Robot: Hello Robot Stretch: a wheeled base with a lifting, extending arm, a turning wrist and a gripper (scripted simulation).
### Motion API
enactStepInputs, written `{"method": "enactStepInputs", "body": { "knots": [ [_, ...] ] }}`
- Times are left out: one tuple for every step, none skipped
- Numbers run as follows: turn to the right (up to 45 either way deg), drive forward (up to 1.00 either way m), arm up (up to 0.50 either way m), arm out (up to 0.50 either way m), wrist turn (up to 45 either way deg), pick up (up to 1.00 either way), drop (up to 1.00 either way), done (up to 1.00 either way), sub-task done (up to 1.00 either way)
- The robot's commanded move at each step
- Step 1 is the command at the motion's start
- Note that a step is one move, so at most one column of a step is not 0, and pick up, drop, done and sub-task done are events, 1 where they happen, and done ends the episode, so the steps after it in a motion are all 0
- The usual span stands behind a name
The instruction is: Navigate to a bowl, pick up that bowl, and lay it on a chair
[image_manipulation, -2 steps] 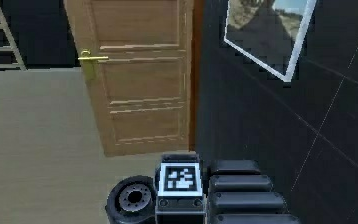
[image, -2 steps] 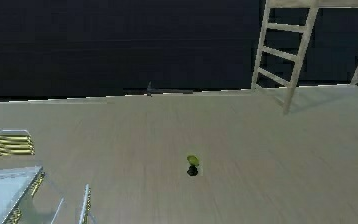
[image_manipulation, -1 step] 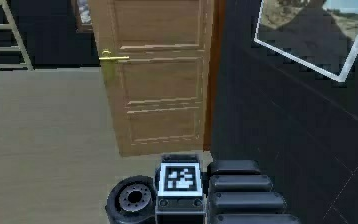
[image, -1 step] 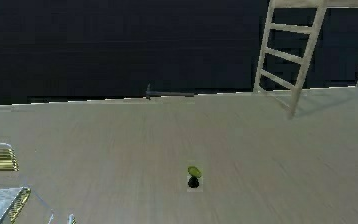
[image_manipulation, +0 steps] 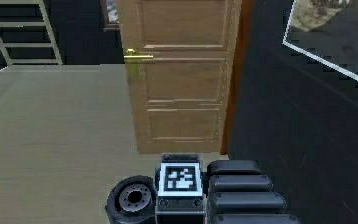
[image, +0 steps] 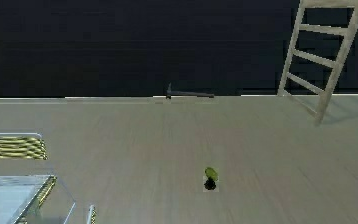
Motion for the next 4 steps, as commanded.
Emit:
{"method": "enactStepInputs", "body": {
  "knots": [
    [0.0, 0.75, 0.00, 0.00, 0.0, 0.00, 0.00, 0.00, 0.00],
    [-45.0, 0.00, 0.00, 0.00, 0.0, 0.00, 0.00, 0.00, 0.00],
    [-12.0, 0.00, 0.00, 0.00, 0.0, 0.00, 0.00, 0.00, 0.00],
    [0.0, 0.70, 0.00, 0.00, 0.0, 0.00, 0.00, 0.00, 0.00]
  ]
}}
